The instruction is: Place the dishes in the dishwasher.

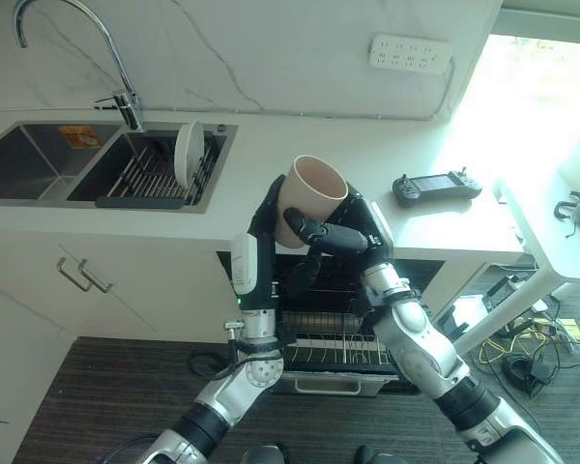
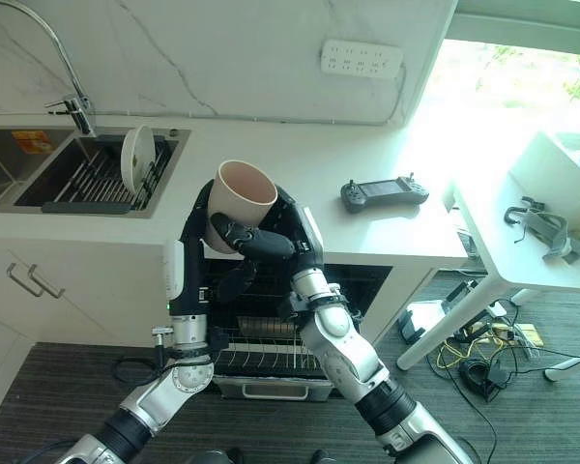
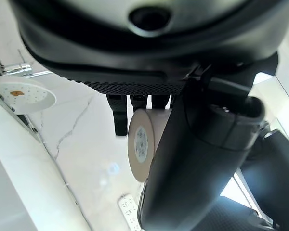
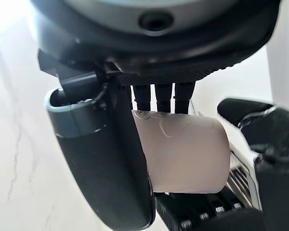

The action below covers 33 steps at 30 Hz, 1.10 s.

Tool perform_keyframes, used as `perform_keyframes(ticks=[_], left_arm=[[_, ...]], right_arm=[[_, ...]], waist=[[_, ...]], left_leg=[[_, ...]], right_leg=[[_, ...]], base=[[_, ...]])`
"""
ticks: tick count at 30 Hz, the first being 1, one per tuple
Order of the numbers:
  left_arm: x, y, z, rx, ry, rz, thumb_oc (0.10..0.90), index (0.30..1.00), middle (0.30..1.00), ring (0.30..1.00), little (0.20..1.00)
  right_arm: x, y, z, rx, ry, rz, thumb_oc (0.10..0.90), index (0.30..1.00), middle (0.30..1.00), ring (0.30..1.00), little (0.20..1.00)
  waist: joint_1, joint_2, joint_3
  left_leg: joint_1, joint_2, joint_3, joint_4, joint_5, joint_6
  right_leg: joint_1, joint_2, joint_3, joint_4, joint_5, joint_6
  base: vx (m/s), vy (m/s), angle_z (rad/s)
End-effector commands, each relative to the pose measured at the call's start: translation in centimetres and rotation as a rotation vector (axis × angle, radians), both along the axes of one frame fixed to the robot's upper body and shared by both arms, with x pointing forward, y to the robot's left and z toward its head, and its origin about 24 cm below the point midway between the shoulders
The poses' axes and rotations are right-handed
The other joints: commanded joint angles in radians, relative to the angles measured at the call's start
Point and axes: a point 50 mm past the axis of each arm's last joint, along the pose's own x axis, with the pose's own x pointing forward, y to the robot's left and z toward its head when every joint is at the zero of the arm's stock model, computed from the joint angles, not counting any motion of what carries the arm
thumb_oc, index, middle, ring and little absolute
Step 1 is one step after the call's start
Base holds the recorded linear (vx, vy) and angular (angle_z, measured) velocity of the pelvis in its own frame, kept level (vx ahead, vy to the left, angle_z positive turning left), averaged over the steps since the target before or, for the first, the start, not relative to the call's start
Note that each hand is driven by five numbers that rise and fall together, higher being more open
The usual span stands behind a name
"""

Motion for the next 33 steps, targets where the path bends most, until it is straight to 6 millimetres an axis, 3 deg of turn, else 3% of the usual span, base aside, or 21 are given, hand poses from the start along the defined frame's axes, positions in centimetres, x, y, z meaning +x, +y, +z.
perform_keyframes(ticks=[1, 13, 16, 17, 18, 24, 28, 33], left_arm=[[0.6, -1.8, 4.0, -0.089, -0.209, -0.089, 0.800, 0.900, 0.900, 0.900, 0.900], [-0.6, 3.5, 2.8, -0.100, -0.242, 0.180, 0.800, 0.900, 0.900, 0.900, 0.900], [-1.0, 4.8, 2.7, -0.080, -0.250, 0.203, 0.800, 0.900, 0.900, 0.900, 0.900], [-1.2, 5.4, 2.7, -0.065, -0.235, 0.162, 0.800, 0.900, 0.900, 0.900, 0.900], [-1.1, 6.1, 2.4, -0.051, -0.106, 0.036, 0.800, 0.900, 0.900, 0.900, 0.900], [-2.2, 8.1, -0.8, -0.082, 0.329, -0.222, 0.800, 0.900, 0.900, 0.900, 0.900], [-3.7, 9.7, -2.5, -0.208, 0.494, -0.304, 0.800, 0.900, 0.900, 0.900, 0.900], [-5.5, 10.0, -2.6, -0.196, 0.535, -0.448, 0.800, 0.900, 0.900, 0.900, 0.900]], right_arm=[[-0.3, -1.6, 8.7, 0.248, -0.416, -0.077, 0.400, 0.300, 0.300, 0.300, 0.300], [-3.1, -7.4, 4.7, 0.264, -0.454, -0.191, 0.400, 0.300, 0.300, 0.300, 0.300], [-3.6, -8.1, 3.8, 0.164, -0.475, -0.149, 0.400, 0.300, 0.300, 0.300, 0.300], [-3.8, -8.5, 3.1, 0.098, -0.451, -0.106, 0.400, 0.300, 0.300, 0.300, 0.300], [-4.0, -9.3, 1.9, 0.027, -0.402, -0.065, 0.400, 0.300, 0.300, 0.300, 0.300], [-4.9, -13.0, -1.3, -0.061, -0.253, -0.065, 0.400, 0.300, 0.300, 0.300, 0.300], [-5.3, -14.5, -2.5, -0.130, -0.195, -0.074, 0.400, 0.300, 0.300, 0.300, 0.300], [-5.5, -15.2, -3.5, -0.191, -0.131, -0.063, 0.400, 0.300, 0.300, 0.300, 0.300]], waist=[[-0.011, 0.000, -0.025], [-0.055, 0.004, -0.025], [-0.061, 0.004, -0.028], [-0.065, 0.003, -0.030], [-0.072, 0.002, -0.031], [-0.082, 0.004, -0.024], [-0.073, 0.009, -0.011], [-0.050, 0.012, -0.006]], left_leg=[[0.038, 0.004, -0.031, 0.018, -0.157, 0.017], [0.046, 0.017, 0.002, 0.018, -0.155, 0.020], [0.043, 0.018, 0.005, 0.018, -0.153, 0.020], [0.042, 0.019, 0.008, 0.018, -0.153, 0.019], [0.041, 0.023, 0.013, 0.018, -0.151, 0.019], [0.032, 0.030, 0.018, 0.018, -0.145, 0.017], [0.024, 0.026, 0.010, 0.018, -0.140, 0.014], [0.005, 0.020, -0.008, 0.018, -0.131, 0.013]], right_leg=[[0.057, -0.011, 0.016, 0.071, -0.199, 0.023], [0.055, -0.005, 0.033, 0.071, -0.194, 0.028], [0.053, -0.005, 0.034, 0.071, -0.195, 0.030], [0.052, -0.006, 0.034, 0.071, -0.194, 0.032], [0.052, -0.006, 0.033, 0.071, -0.193, 0.035], [0.047, -0.009, 0.021, 0.071, -0.190, 0.040], [0.045, -0.012, 0.009, 0.071, -0.190, 0.042], [0.037, -0.021, -0.008, 0.071, -0.188, 0.048]], base=[[0.00, 0.000, 0.00], [0.00, 0.006, -0.05], [-0.02, 0.004, -0.05], [0.00, 0.000, 0.00], [0.00, 0.000, 0.00], [-0.02, -0.010, 0.03], [-0.02, 0.002, 0.06], [0.00, 0.012, 0.16]])
